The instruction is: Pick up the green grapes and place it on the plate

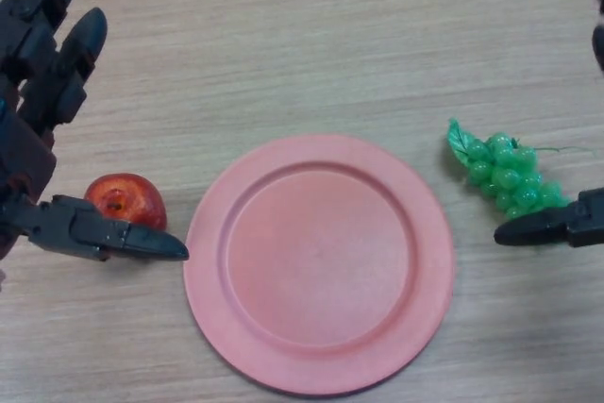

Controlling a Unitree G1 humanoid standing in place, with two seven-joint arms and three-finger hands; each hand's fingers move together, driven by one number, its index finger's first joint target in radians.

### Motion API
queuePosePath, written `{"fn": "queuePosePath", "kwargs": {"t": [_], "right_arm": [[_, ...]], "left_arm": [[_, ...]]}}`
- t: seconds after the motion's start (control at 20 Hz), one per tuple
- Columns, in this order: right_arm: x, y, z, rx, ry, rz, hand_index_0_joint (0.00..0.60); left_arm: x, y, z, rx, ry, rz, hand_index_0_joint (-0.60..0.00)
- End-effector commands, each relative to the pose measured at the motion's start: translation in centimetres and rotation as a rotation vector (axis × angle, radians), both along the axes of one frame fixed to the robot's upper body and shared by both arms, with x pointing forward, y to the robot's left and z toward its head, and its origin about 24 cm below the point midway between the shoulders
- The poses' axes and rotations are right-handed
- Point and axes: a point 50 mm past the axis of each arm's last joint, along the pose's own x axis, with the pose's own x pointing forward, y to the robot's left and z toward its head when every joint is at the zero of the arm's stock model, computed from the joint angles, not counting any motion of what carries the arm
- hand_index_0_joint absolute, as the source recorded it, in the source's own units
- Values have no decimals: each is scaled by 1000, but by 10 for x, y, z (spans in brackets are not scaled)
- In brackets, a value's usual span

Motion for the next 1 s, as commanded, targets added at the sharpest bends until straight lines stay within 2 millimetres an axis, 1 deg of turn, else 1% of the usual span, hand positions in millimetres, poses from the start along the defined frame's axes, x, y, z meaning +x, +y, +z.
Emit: {"fn": "queuePosePath", "kwargs": {"t": [0.05, 0.25, 0.4, 0.55, 0.6, 0.65, 0.7, 0.75, 0.8, 0.85, 1.0], "right_arm": [[8, -7, 22, -150, -244, -49, 0], [36, -13, -6, -227, -162, -81, 0], [50, -13, -21, -255, -127, -100, 0], [64, -8, -36, -326, -81, -105, 0], [64, -8, -37, -330, -79, -106, 50], [66, -9, -38, -341, -74, -112, 199], [68, -9, -38, -353, -69, -119, 299], [73, -11, -39, -393, -66, -141, 451], [76, -13, -38, -436, -70, -166, 550], [78, -14, -37, -501, -75, -194, 600], [77, -12, -34, -595, -76, -184, 600]], "left_arm": [[-12, 2, 28, 84, -233, 20, 0], [-10, 0, 29, 92, -240, 22, 0], [-12, 0, 29, 84, -240, 16, 0], [-14, 4, 26, 78, -237, 24, 0], [-14, 4, 26, 78, -237, 25, 0], [-15, 4, 26, 78, -239, 28, 0], [-15, 5, 27, 77, -241, 29, 0], [-16, 7, 27, 73, -246, 34, 0], [-18, 9, 27, 69, -249, 39, 0], [-20, 12, 25, 67, -247, 46, 0], [-22, 14, 24, 60, -258, 58, 0]]}}
